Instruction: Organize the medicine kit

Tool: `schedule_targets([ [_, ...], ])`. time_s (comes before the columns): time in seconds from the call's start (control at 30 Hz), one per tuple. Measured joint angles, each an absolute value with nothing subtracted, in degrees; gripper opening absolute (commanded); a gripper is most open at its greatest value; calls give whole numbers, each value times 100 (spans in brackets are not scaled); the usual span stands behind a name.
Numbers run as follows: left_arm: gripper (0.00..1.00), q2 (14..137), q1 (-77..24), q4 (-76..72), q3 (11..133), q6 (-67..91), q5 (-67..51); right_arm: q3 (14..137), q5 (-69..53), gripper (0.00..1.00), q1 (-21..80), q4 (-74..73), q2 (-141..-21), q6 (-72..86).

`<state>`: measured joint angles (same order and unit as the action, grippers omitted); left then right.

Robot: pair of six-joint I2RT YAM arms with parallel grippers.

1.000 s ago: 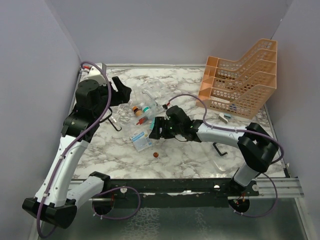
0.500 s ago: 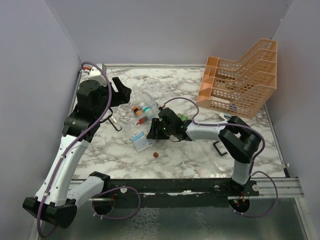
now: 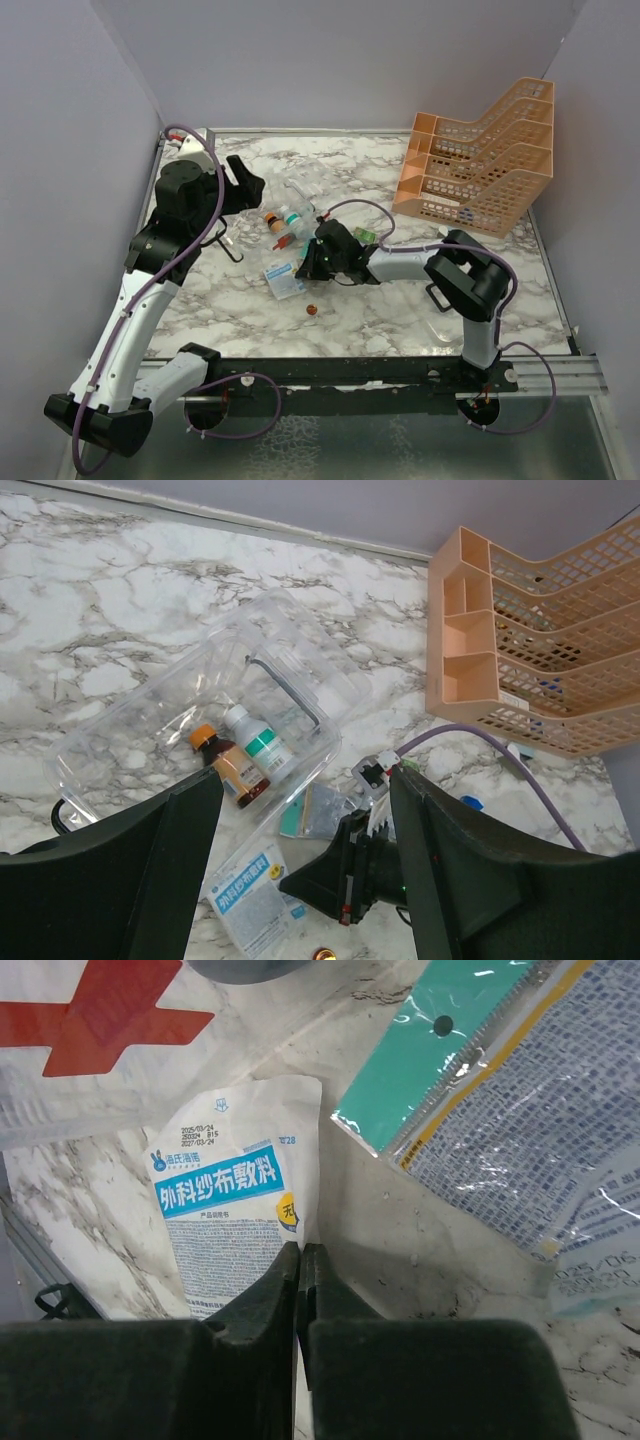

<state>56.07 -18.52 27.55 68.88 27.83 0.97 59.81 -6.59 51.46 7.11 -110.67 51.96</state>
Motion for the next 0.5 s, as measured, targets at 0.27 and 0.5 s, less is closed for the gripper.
schedule_targets([
  [0.27, 73, 5695, -1942, 2749, 6901, 2679, 145, 5594, -158, 1, 5153, 325, -10173, 5070],
  [0.5, 80, 5948, -1964, 2453, 6899, 2751, -464, 5190, 794, 1, 5159, -327, -8165, 4584],
])
